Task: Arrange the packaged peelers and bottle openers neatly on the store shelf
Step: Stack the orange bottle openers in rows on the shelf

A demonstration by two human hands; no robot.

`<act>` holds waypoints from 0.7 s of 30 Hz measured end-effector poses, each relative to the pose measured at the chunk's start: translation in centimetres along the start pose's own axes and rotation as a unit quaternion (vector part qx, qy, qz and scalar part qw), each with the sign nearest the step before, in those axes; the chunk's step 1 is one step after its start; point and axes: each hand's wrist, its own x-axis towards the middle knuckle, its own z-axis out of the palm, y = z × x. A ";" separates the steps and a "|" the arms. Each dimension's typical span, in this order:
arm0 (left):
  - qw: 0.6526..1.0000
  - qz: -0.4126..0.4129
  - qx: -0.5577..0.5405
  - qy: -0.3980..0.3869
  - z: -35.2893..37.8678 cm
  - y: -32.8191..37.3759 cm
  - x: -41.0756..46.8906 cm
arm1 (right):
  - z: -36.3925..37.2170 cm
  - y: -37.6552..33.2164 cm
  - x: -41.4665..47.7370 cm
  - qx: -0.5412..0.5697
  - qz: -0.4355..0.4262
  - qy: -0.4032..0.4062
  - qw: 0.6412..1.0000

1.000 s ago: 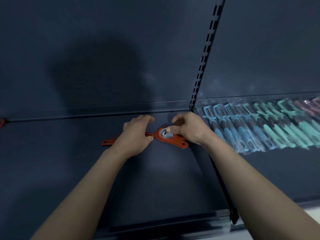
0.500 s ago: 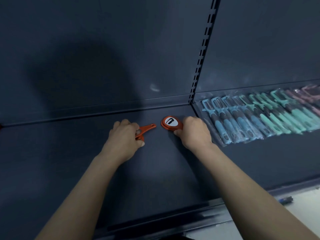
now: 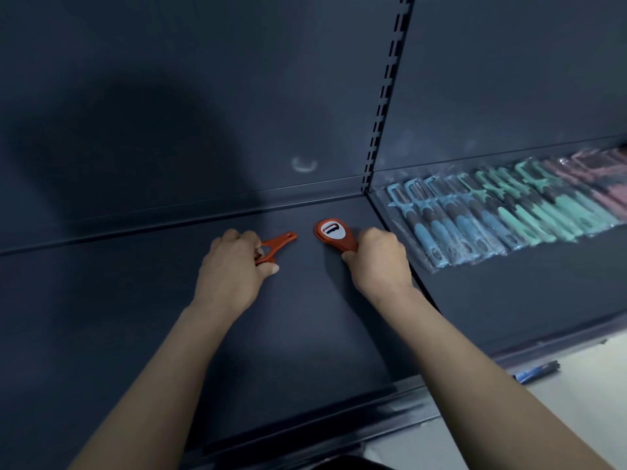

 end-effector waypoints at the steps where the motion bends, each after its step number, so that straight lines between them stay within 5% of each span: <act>1: 1.000 -0.002 0.000 0.005 0.0 0.0 0.1 | 0.2 -0.2 0.0 0.004 -0.003 0.002 1.000; 21: 0.992 0.002 -0.080 -0.095 -3.4 -6.5 0.6 | 4.3 -7.1 2.2 0.082 -0.027 0.009 0.996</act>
